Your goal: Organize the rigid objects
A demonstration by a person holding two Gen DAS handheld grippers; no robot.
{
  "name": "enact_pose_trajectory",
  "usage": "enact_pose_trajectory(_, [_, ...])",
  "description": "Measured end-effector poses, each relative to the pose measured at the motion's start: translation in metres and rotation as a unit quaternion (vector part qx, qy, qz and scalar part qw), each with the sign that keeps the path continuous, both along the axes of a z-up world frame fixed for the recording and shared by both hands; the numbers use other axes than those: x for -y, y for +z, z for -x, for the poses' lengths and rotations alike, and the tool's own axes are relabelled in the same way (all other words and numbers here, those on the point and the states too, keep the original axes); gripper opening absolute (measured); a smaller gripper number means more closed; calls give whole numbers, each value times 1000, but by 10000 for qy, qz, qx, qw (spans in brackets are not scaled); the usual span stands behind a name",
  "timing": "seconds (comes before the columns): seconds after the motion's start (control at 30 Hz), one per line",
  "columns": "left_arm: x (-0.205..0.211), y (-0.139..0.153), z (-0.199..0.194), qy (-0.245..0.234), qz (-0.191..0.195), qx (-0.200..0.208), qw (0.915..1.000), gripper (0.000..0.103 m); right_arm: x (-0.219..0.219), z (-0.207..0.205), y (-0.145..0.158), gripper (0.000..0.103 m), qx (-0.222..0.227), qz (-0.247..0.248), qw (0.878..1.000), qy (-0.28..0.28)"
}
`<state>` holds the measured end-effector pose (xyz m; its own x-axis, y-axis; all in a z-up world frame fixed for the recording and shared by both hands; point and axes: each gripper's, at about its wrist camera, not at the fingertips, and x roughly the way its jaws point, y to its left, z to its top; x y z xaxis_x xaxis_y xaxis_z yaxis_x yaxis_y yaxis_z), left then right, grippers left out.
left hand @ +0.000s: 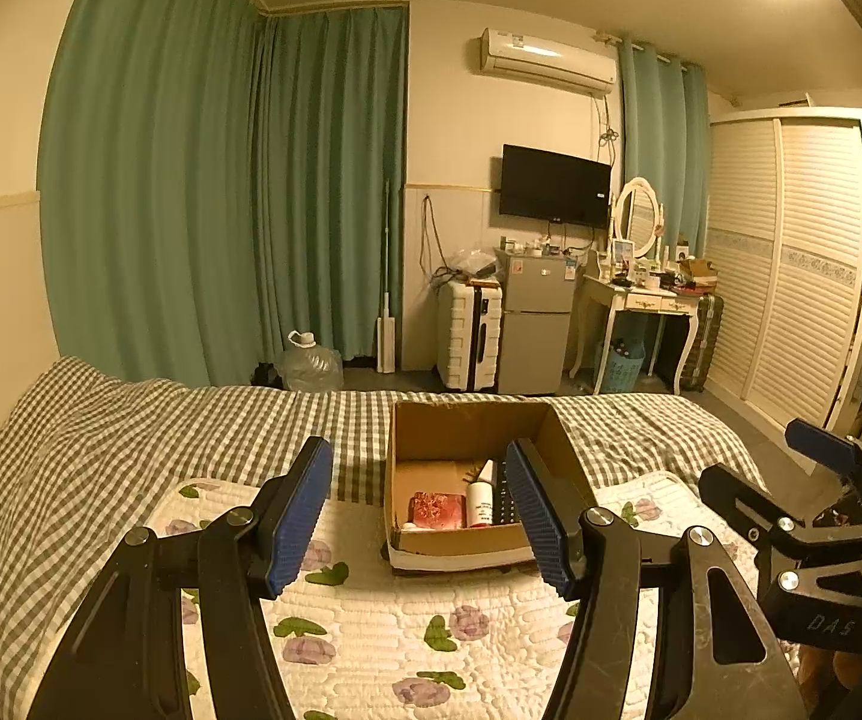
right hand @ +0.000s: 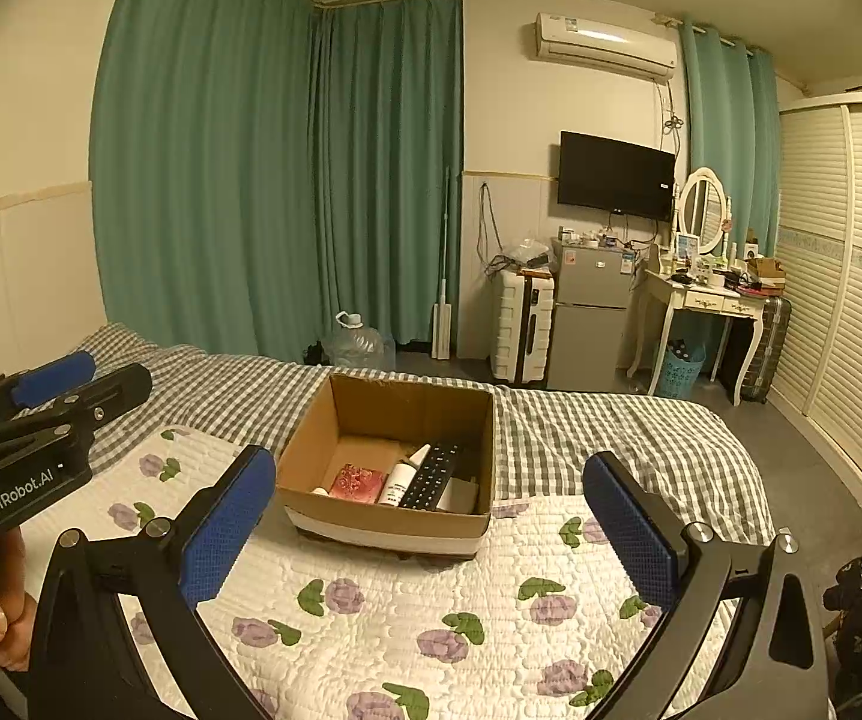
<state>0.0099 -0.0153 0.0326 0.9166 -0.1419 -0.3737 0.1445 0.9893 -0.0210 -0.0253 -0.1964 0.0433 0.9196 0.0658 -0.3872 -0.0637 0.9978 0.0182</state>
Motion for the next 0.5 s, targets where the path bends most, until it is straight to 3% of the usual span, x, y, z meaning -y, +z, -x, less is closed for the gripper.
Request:
enact_pose_trajectory(0.2, [1,-4,-5,0,19,-214,9998,63,1,1,-1,103,23,35,10000,8])
enact_pose_trajectory(0.5, [1,0,1,84,-26,-35,10000,63,2,-2,0,103,-9,65,10000,14])
